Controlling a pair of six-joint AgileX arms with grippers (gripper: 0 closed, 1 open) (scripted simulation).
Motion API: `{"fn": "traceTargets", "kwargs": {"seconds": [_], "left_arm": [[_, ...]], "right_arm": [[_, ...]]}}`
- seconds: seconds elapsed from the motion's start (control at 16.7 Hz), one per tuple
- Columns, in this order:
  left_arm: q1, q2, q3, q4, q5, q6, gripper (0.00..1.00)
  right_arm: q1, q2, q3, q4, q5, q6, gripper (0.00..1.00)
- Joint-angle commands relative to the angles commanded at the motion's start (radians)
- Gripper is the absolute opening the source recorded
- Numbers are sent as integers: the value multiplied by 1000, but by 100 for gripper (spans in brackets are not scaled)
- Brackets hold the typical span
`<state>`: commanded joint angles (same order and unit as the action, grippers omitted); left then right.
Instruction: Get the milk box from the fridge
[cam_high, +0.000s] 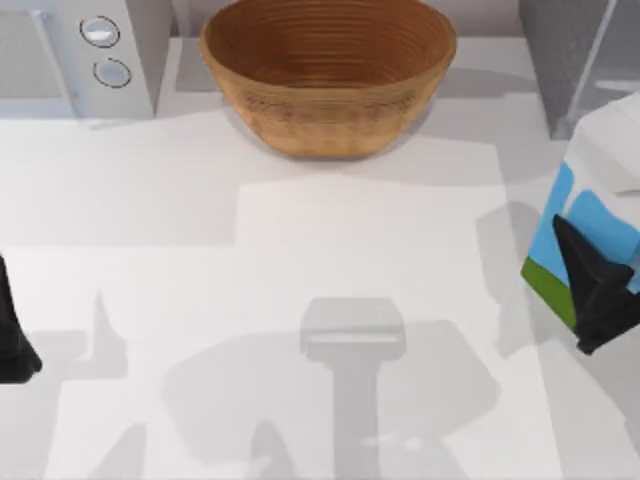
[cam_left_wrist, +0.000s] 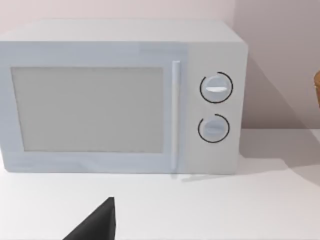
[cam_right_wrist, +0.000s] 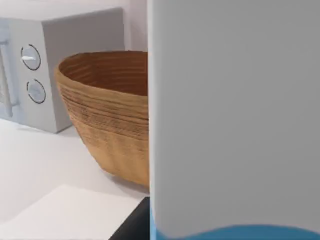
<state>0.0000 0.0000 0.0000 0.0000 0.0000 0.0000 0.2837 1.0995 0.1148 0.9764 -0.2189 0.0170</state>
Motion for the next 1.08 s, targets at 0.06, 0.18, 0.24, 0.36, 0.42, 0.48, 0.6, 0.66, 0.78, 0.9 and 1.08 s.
{"fn": "traceTargets", "kwargs": {"seconds": [0.06, 0.18, 0.24, 0.36, 0.42, 0.48, 0.6, 0.66, 0.78, 0.9, 1.08], "left_arm": [[0, 0, 0, 0, 0, 0, 100], [0, 0, 0, 0, 0, 0, 100], [0, 0, 0, 0, 0, 0, 100], [0, 0, 0, 0, 0, 0, 100], [0, 0, 0, 0, 0, 0, 100], [0, 0, 0, 0, 0, 0, 100], [0, 0, 0, 0, 0, 0, 100], [0, 0, 0, 0, 0, 0, 100], [0, 0, 0, 0, 0, 0, 100], [0, 0, 0, 0, 0, 0, 100], [0, 0, 0, 0, 0, 0, 100]], "right_arm": [[21, 78, 7, 69, -15, 2, 0], [58, 222, 22, 198, -44, 4, 0], [76, 289, 29, 258, -57, 4, 0], [105, 402, 43, 361, -79, 4, 0], [117, 447, 48, 403, -88, 4, 0], [127, 482, 53, 437, -95, 3, 0], [139, 525, 60, 479, -104, 2, 0], [140, 532, 61, 486, -105, 2, 0], [140, 532, 61, 486, -105, 2, 0], [136, 531, 56, 484, -104, 4, 0], [147, 570, 78, 505, -100, 3, 0]]}}
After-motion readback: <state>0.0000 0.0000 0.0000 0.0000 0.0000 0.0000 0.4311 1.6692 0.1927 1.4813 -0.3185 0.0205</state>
